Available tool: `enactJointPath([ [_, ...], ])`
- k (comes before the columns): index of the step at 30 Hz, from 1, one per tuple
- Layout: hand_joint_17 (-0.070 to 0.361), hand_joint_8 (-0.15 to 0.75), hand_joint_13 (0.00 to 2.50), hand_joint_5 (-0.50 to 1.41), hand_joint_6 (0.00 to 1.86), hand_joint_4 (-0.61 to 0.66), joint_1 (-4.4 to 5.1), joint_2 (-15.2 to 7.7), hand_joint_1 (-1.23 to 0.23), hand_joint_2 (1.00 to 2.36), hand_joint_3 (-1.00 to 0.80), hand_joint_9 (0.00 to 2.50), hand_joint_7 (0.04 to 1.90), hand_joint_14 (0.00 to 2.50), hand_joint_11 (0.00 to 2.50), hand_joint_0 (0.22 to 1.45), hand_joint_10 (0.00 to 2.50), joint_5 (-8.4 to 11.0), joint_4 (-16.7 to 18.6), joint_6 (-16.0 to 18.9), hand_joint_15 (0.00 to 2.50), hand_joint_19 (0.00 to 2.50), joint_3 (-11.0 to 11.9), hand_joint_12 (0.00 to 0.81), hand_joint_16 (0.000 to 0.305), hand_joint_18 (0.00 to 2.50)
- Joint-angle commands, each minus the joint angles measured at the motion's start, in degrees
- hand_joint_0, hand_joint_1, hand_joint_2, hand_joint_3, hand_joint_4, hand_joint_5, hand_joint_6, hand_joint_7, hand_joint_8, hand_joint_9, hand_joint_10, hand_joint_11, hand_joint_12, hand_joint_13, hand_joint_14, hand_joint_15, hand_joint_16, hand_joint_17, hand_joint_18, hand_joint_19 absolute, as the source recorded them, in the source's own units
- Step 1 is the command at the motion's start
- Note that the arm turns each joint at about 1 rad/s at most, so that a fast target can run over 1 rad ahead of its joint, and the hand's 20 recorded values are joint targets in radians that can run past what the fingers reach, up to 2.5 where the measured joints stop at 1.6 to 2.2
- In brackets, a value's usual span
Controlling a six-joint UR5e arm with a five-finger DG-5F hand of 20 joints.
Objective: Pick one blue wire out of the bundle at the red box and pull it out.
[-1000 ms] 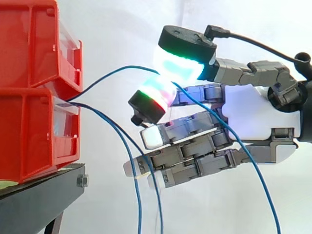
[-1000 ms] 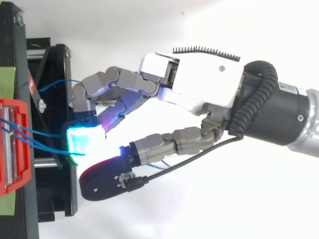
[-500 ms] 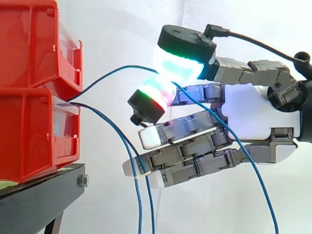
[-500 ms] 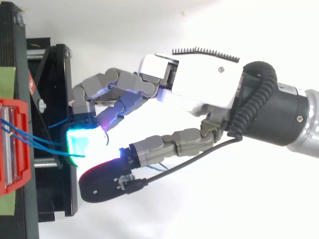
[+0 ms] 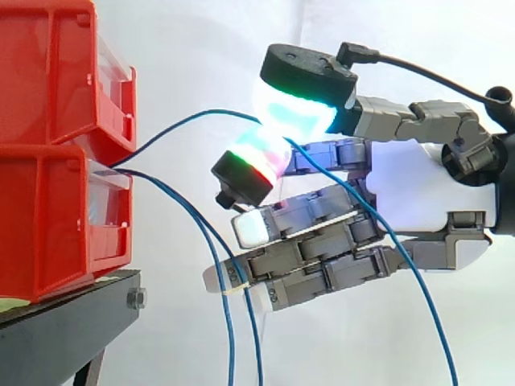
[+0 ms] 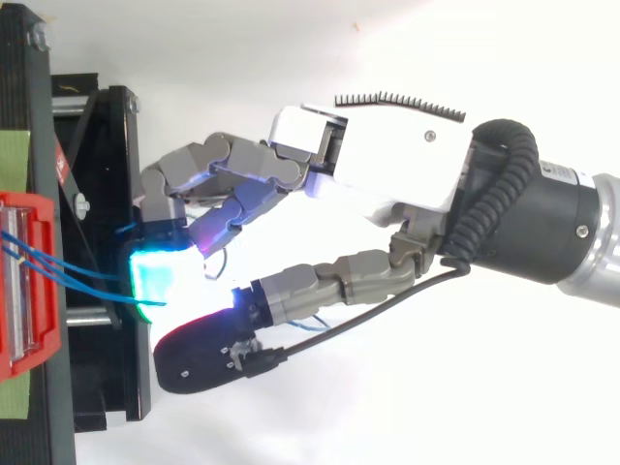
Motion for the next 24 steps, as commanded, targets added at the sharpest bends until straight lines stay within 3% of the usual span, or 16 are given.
enactJointPath([
  [1,0.149,0.288,0.39,-0.07,0.82,-0.13,0.00,0.00,-0.87,1.01,-0.04,0.95,1.25,0.01,0.47,0.58,0.02,0.09,-0.19,0.02,0.19,0.25,0.00,0.436,0.066,0.41],
  [6,0.152,0.329,0.44,-0.06,0.82,-0.11,0.00,0.00,-0.87,1.01,-0.03,0.99,1.25,0.01,0.41,0.58,0.02,-0.08,-0.19,0.02,0.18,0.25,0.00,0.441,0.068,0.46],
  [24,0.151,0.321,0.57,-0.06,0.82,-0.08,0.00,0.00,-0.87,1.01,0.00,1.10,1.26,0.01,0.50,0.58,0.02,0.09,-0.19,-0.06,0.27,0.32,0.00,0.432,0.067,0.56],
])
